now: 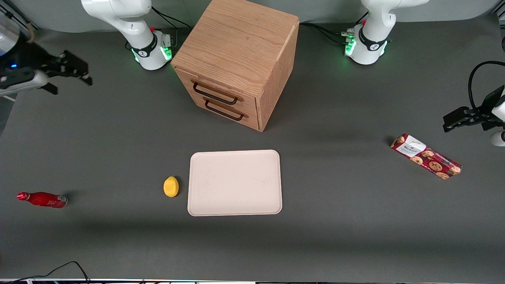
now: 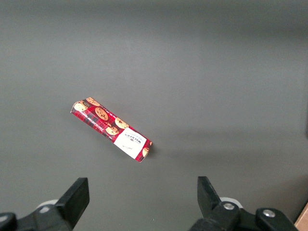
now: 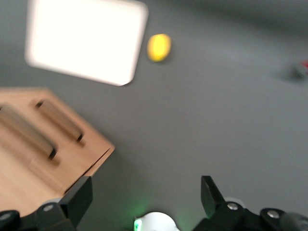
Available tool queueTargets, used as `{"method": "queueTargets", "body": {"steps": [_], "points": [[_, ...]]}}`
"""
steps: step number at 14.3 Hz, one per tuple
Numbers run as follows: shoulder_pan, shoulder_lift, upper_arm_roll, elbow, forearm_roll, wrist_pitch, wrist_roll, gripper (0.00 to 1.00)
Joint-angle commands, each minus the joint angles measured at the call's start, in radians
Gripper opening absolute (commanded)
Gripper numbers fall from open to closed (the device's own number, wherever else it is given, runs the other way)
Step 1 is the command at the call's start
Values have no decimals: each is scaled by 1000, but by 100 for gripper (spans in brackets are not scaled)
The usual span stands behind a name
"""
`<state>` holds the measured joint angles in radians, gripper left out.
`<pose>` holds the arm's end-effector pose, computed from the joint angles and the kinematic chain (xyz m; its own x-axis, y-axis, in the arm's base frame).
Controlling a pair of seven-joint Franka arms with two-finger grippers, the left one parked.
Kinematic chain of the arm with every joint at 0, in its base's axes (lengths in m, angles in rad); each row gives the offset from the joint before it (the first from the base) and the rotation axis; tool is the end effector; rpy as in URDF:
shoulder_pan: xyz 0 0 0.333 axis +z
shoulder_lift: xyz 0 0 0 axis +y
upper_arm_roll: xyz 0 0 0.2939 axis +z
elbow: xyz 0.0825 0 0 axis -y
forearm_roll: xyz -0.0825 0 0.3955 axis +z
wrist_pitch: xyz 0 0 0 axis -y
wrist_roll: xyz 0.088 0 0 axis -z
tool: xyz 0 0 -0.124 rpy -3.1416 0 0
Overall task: Open upper drawer
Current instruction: 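Move the right gripper to the upper drawer's black handle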
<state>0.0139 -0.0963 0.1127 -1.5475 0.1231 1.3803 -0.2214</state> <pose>0.5091 0.0849 0.6332 0.9318 0.3602 -0.0441 0.3527 -0.9275 -0.1239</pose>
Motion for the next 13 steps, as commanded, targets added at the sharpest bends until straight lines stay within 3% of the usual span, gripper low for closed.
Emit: {"method": "queueTargets", "body": {"steps": [1, 3, 4, 7, 13], "points": [[3, 47, 11, 27, 78, -38, -290, 100], [1, 110, 79, 26, 78, -53, -540, 100], [1, 142, 96, 27, 79, -53, -579, 100], [1, 242, 166, 50, 92, -34, -624, 100], [15, 363, 271, 43, 107, 72, -520, 100]]}}
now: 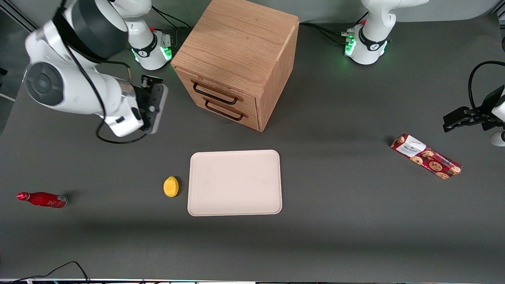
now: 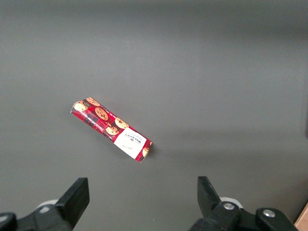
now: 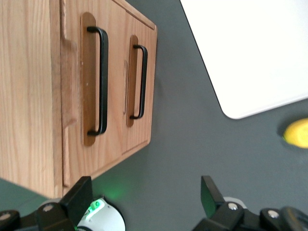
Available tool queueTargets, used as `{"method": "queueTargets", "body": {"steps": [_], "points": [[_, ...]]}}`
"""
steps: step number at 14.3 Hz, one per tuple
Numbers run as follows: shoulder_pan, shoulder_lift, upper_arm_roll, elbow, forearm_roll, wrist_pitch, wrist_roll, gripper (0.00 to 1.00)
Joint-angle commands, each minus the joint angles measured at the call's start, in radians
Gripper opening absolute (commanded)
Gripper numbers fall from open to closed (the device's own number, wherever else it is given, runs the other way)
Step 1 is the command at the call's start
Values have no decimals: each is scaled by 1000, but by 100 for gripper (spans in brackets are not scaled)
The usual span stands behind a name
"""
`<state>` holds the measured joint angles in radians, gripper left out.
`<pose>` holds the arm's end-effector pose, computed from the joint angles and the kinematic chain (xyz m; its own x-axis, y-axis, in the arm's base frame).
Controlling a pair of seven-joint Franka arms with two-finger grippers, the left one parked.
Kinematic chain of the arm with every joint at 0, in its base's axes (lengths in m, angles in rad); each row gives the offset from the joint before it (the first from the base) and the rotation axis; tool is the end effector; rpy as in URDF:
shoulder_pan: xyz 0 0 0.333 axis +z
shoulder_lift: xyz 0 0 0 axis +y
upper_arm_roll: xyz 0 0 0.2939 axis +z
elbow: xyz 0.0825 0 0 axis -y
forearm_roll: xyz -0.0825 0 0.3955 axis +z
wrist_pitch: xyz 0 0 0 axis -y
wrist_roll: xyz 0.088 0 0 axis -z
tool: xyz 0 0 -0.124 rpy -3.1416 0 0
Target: Open upper drawer
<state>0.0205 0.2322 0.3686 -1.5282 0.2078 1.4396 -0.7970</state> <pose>0.5464 0.2355 0.4747 0.3754 0.9269 -0.0033 0.8452 -0.3437 -0.4091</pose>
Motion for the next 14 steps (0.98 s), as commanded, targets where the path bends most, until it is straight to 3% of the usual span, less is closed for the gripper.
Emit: {"method": "queueTargets", "body": {"steps": [1, 6, 14], "points": [[12, 41, 35, 10, 21, 33, 105, 100], [12, 50, 128, -110, 22, 178, 235, 100], [6, -2, 185, -286, 36, 315, 291, 100]]}}
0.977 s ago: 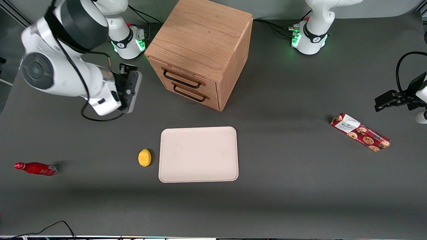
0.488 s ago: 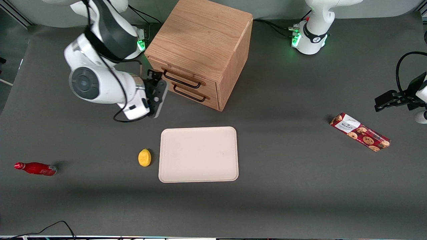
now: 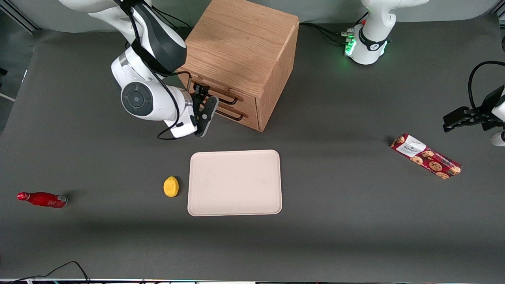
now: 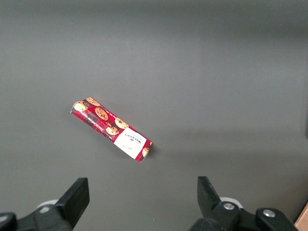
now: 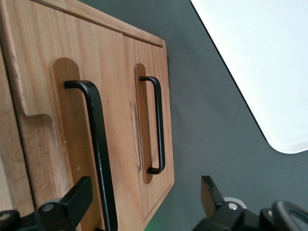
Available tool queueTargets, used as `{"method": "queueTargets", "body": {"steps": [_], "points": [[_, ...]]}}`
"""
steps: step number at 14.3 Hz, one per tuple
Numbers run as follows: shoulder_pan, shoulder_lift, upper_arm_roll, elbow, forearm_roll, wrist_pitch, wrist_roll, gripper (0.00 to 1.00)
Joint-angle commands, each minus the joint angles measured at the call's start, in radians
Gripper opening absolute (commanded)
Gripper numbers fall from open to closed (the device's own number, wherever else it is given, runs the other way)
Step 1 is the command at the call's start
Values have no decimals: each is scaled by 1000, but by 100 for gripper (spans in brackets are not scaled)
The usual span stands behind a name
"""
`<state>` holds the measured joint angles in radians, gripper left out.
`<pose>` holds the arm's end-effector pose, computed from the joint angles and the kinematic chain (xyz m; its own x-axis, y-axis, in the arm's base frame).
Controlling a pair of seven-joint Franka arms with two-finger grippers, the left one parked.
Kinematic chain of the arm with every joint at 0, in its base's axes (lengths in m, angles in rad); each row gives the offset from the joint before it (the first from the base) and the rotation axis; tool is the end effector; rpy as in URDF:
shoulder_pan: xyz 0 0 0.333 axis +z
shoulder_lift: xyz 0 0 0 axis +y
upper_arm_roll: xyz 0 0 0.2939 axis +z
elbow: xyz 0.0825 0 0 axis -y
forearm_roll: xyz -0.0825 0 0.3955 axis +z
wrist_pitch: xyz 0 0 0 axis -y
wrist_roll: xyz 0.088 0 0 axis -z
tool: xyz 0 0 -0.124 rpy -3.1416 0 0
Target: Open upper drawer
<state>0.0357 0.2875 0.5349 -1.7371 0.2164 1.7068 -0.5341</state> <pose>0.5005 0.3295 0.3753 0.4852 0.8716 -0.0701 0.7731 -0.4650 -0.4313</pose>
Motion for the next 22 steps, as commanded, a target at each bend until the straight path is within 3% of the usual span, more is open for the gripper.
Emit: {"method": "queueTargets", "body": {"steps": [1, 12, 22], "points": [[-10, -66, 20, -96, 41, 60, 28, 100], [-8, -87, 20, -180, 55, 146, 33, 100], [-20, -5, -10, -105, -47, 157, 19, 100]]}}
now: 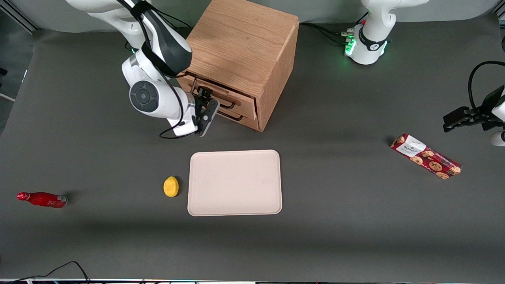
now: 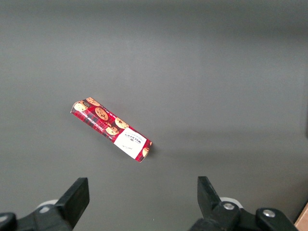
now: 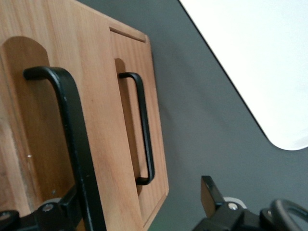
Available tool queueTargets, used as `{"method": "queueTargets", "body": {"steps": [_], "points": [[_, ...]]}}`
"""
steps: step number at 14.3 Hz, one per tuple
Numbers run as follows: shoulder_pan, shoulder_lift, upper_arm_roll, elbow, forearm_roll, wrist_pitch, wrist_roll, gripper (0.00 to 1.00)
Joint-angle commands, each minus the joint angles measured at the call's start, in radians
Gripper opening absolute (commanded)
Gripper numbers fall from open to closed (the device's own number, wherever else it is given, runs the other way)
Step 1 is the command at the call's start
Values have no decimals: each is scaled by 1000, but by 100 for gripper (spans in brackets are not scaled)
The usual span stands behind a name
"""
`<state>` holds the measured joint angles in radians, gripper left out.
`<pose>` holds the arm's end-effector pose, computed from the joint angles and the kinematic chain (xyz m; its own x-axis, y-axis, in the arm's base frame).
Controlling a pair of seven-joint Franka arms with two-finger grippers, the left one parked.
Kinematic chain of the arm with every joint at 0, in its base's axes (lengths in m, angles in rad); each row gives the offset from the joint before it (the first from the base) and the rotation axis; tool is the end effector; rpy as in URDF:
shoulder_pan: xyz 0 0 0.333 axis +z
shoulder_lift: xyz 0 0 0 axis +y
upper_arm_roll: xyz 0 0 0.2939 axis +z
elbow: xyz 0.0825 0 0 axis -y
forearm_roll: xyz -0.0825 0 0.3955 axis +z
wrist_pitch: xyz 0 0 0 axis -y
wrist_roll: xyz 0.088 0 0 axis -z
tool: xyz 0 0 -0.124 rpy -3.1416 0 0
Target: Open upper drawer
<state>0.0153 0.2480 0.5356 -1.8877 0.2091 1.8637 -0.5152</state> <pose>0.4912 0.3149 0.3363 0.5424 0.8374 -0.0672 0.7610 -0.5237 -0.3829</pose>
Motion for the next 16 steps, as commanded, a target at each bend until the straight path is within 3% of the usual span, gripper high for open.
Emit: {"method": "queueTargets", "body": {"steps": [1, 8, 12, 16], "points": [[-2, 49, -17, 62, -56, -1, 0, 100], [-2, 154, -114, 223, -68, -23, -72, 100], [-3, 195, -123, 292, -154, -37, -95, 100], [-3, 249, -177, 436, -160, -141, -183, 100]]}}
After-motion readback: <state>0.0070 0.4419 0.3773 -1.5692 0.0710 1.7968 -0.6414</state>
